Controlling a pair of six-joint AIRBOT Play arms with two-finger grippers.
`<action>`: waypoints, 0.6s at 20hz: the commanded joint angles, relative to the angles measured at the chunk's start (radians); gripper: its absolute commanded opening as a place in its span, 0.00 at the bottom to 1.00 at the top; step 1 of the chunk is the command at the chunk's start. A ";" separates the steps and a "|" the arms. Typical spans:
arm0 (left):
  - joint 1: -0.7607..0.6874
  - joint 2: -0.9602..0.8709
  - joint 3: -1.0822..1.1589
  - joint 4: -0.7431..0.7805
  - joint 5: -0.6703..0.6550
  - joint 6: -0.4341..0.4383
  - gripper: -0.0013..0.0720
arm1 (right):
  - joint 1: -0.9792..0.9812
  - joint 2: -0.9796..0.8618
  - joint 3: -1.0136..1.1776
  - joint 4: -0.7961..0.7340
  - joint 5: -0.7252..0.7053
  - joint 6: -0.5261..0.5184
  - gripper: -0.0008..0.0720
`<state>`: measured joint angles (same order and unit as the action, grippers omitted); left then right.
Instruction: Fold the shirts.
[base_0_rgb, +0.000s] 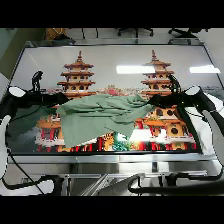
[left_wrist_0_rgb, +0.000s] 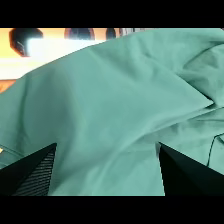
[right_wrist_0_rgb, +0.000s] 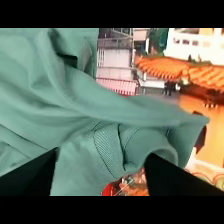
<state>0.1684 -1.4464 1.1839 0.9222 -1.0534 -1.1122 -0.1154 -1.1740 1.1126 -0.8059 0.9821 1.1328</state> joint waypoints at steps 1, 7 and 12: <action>0.001 -0.092 0.144 0.002 -0.187 -0.063 0.97 | -0.013 0.000 0.039 -0.003 0.031 -0.011 0.91; 0.009 0.027 -0.013 0.006 -0.376 -0.085 0.97 | -0.013 0.163 0.007 -0.002 0.285 0.016 0.91; 0.010 0.273 -0.427 0.134 -0.202 -0.132 0.97 | 0.117 0.227 -0.265 0.101 0.212 0.010 0.91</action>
<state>0.1768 -1.2957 0.9497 0.9966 -1.3415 -1.2060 -0.0624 -0.9775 0.9722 -0.7685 1.2163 1.1492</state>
